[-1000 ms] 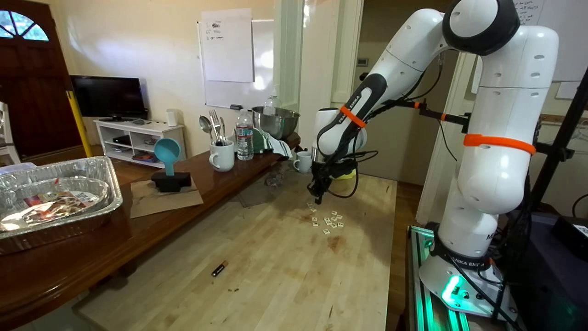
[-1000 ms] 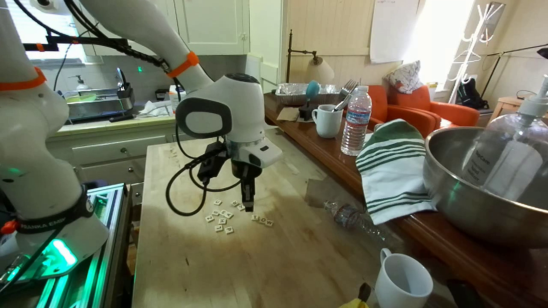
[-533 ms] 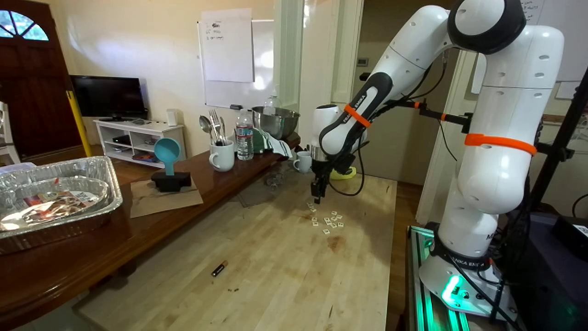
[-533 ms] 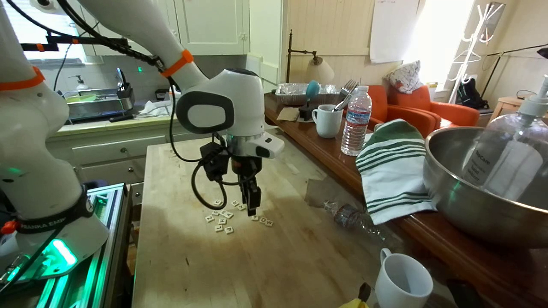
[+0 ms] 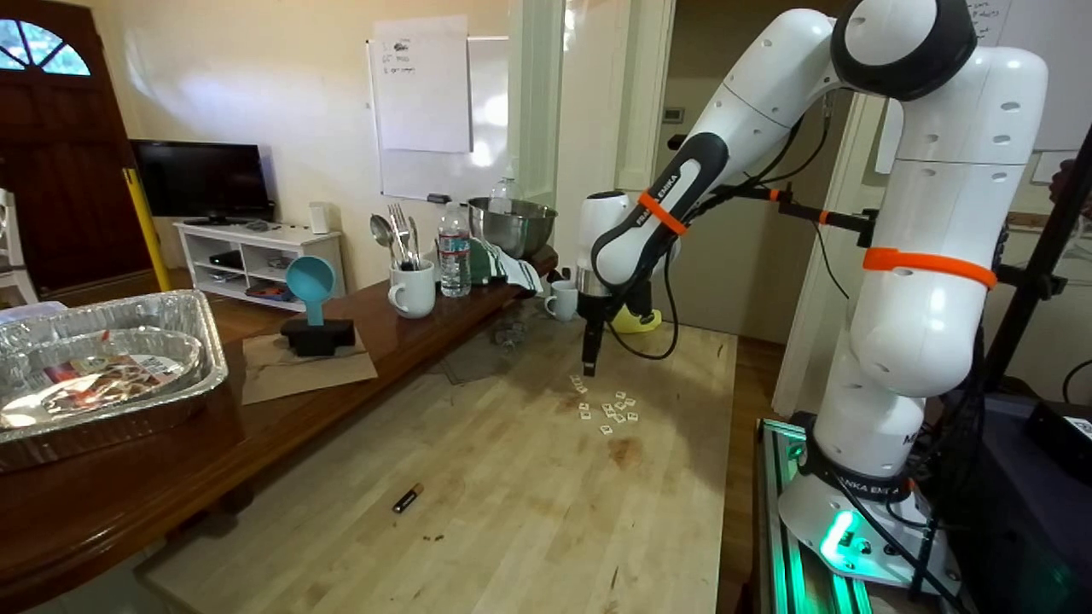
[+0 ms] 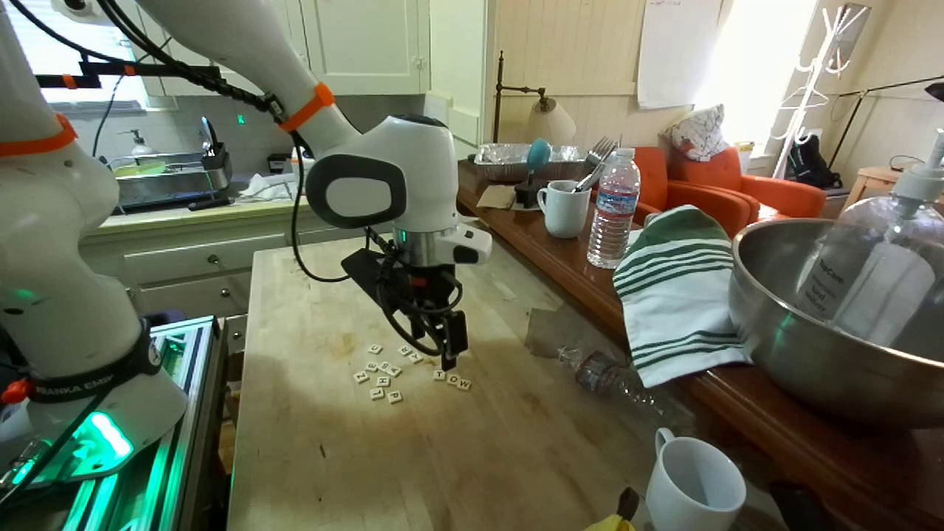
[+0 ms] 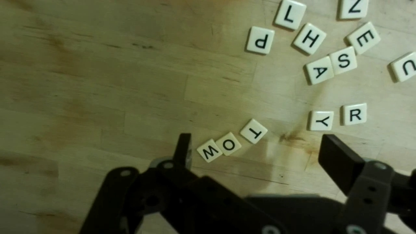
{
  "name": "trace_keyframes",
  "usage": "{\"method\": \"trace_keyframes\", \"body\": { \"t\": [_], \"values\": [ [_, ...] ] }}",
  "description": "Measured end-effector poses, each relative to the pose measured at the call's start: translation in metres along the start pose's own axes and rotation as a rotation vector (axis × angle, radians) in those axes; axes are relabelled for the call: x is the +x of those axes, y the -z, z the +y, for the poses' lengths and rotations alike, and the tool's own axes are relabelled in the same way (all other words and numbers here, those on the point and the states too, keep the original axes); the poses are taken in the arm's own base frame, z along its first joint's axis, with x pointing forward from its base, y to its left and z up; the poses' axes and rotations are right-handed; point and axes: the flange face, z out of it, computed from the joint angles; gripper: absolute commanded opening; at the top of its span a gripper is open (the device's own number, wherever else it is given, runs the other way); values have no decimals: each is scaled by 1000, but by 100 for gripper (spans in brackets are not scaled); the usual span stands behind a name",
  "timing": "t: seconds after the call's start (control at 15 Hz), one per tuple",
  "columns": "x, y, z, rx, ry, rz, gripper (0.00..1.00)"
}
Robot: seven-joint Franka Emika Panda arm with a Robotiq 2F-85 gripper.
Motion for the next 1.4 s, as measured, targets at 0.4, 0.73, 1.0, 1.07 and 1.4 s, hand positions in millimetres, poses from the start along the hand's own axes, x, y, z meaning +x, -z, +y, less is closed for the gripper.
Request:
{"method": "trace_keyframes", "body": {
  "t": [0.4,0.73,1.0,1.07,1.4],
  "values": [
    [4,5,5,-14,118,8,100],
    [4,6,8,-28,168,4,100],
    [3,7,10,-35,191,3,100],
    [3,7,11,-37,196,2,100],
    [3,10,13,-44,224,3,100]
  ]
}}
